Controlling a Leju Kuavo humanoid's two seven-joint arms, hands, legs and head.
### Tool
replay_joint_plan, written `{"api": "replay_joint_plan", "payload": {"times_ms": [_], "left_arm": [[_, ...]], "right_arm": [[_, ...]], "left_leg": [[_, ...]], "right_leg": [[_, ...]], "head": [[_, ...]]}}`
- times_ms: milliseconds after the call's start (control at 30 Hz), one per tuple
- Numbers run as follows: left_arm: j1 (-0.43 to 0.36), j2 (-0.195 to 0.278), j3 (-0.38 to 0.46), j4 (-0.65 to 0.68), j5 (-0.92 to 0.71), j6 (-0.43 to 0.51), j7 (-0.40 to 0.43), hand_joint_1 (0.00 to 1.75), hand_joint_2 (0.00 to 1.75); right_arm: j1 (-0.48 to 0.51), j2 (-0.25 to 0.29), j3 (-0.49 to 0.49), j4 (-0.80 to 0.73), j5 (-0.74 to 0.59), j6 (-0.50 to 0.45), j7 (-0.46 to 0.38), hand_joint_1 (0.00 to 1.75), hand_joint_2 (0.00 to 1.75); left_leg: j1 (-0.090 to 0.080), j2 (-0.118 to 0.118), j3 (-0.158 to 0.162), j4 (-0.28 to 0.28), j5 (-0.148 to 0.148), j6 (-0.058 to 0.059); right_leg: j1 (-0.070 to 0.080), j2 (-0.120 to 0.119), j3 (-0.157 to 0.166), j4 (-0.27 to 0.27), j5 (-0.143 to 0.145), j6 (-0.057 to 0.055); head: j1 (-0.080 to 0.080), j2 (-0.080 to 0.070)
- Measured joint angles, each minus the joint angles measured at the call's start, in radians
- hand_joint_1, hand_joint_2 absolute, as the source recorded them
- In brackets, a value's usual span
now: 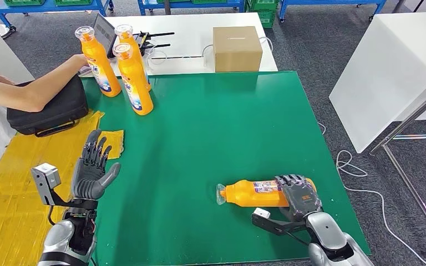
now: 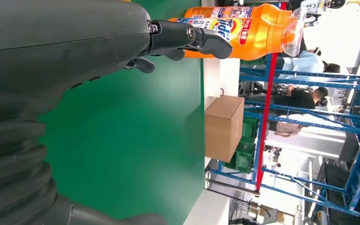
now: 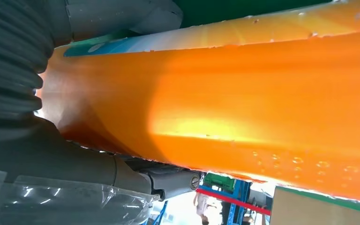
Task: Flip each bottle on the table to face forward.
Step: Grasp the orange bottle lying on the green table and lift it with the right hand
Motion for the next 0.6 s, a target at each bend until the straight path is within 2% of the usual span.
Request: {"api": "replay_joint_plan", "payload": {"times_ms": [200,300,367,500,600], "left_arm": [[-0.001,0.000,0.000,0.000,0.002,-0.001,0.000,0.00,1.75],[-0.005,0.000,0.000,0.002,0.020,-0.018,0.001,0.00,1.75],[-0.007,0.001,-0.001,0.003,0.042,-0.048,0.002,0.00,1.75],[-0.005,0.005,-0.015,0.003,0.069,-0.106,0.007,0.00,1.75],[-0.006,0.007,-0.043,0.005,0.063,-0.130,0.015,0.00,1.75]], "right_arm": [[-0.006,0.001,-0.004,0.004,-0.051,-0.027,-0.039,1.65,1.75],[-0.013,0.004,-0.026,0.009,-0.145,-0.073,-0.108,1.75,1.75],[-0.016,0.013,-0.054,0.011,-0.235,-0.115,-0.168,1.75,1.75],[-0.033,0.076,-0.156,0.010,-0.407,-0.214,-0.268,1.75,1.75],[-0.049,0.134,-0.220,0.010,-0.500,-0.249,-0.327,1.75,1.75]], "left_leg": [[0.000,0.000,0.000,0.000,0.000,0.000],[0.000,0.000,-0.001,0.000,0.000,0.000],[0.000,0.000,-0.002,0.000,0.000,0.000],[0.000,-0.001,-0.004,0.000,0.000,0.000],[0.000,-0.001,-0.004,0.000,0.000,0.000]], "right_leg": [[0.000,0.000,0.000,0.000,0.000,0.000],[0.000,0.000,-0.001,0.000,0.000,0.000],[0.000,0.000,-0.002,0.000,0.000,0.000],[0.000,0.000,-0.003,0.000,0.000,0.000],[0.000,0.000,-0.005,0.001,0.000,0.000]], "head": [[0.000,0.000],[0.000,0.000],[0.000,0.000],[0.000,0.000],[0.000,0.000]]}}
